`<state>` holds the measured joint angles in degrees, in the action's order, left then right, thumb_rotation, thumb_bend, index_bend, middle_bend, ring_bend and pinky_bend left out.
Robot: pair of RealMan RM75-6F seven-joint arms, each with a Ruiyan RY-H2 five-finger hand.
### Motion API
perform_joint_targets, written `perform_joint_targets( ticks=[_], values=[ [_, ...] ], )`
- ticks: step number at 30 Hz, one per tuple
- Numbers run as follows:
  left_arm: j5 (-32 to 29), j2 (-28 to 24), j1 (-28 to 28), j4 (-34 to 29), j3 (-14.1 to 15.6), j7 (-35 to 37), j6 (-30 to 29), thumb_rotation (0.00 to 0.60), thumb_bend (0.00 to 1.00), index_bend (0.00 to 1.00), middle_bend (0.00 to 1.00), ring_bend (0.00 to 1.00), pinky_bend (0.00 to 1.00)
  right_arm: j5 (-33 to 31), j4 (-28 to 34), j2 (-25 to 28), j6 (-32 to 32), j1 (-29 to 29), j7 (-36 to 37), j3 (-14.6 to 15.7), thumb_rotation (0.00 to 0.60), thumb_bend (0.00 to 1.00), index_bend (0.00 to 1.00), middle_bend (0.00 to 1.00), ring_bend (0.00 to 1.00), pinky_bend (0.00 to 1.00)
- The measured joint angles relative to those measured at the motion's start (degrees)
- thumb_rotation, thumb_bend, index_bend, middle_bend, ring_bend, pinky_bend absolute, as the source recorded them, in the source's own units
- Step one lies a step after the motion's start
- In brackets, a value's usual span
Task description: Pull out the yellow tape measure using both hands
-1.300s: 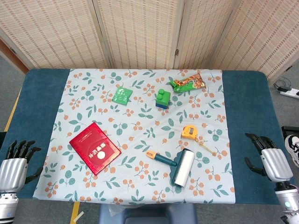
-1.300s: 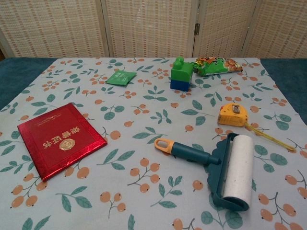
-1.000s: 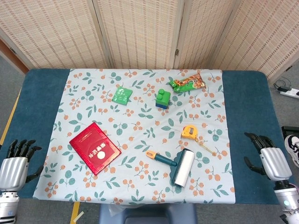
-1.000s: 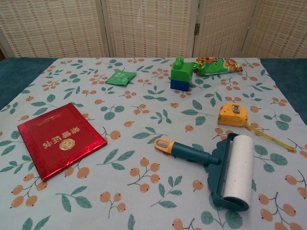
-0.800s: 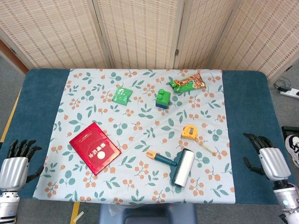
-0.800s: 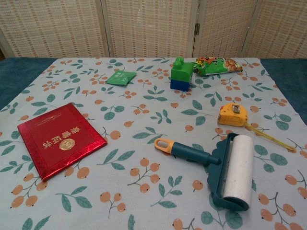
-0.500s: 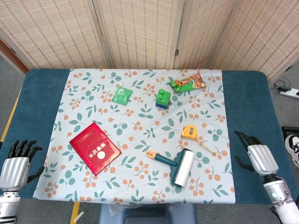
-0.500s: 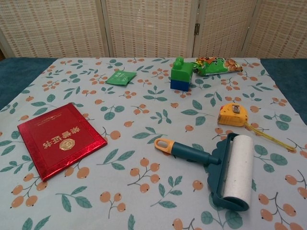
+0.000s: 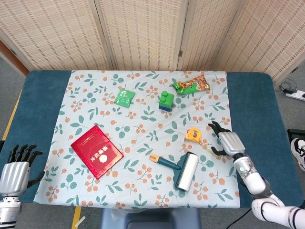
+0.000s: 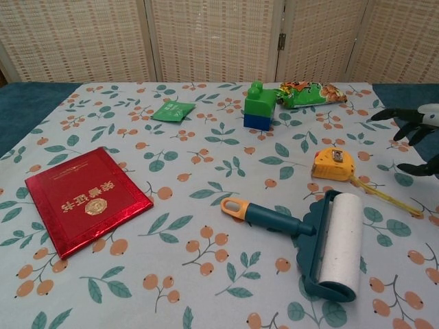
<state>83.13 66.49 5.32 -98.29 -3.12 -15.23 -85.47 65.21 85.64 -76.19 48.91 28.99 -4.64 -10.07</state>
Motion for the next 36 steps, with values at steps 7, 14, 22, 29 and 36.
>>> perform_joint_targets(
  ticks=[7, 14, 22, 29, 36],
  values=[
    [-0.39, 0.15, 0.03, 0.66, 0.05, 0.88, 0.40, 0.600, 0.30, 0.34, 0.20, 0.14, 0.00, -5.62, -6.15, -5.72, -4.88, 5.95, -4.63, -1.40, 0.600, 0.43, 0.00, 0.08, 0.20, 0.23],
    [-0.51, 0.34, 0.01, 1.42, 0.11, 1.69, 0.57, 0.600, 0.30, 0.34, 0.20, 0.14, 0.00, -9.99, -9.41, -9.02, -7.05, 8.88, -7.49, -1.15, 0.600, 0.43, 0.00, 0.11, 0.22, 0.23],
    [-0.23, 0.40, -0.16, 1.81, 0.18, 2.21, 0.19, 0.600, 0.30, 0.34, 0.20, 0.14, 0.00, -12.12, -12.30, -11.43, -7.02, 10.47, -8.73, -0.67, 0.600, 0.43, 0.03, 0.17, 0.26, 0.25],
    [-0.37, 0.46, -0.39, 1.95, 0.22, 2.29, -0.04, 0.600, 0.30, 0.34, 0.20, 0.13, 0.00, -13.26, -14.27, -12.66, -7.34, 11.27, -8.78, -0.29, 0.600, 0.43, 0.08, 0.19, 0.28, 0.27],
    [-0.33, 0.41, -0.40, 2.02, 0.16, 2.27, -0.10, 0.600, 0.30, 0.33, 0.20, 0.14, 0.00, -12.92, -15.40, -13.45, -7.24, 11.63, -8.36, 0.12, 0.600, 0.43, 0.19, 0.26, 0.33, 0.30]
  ],
)
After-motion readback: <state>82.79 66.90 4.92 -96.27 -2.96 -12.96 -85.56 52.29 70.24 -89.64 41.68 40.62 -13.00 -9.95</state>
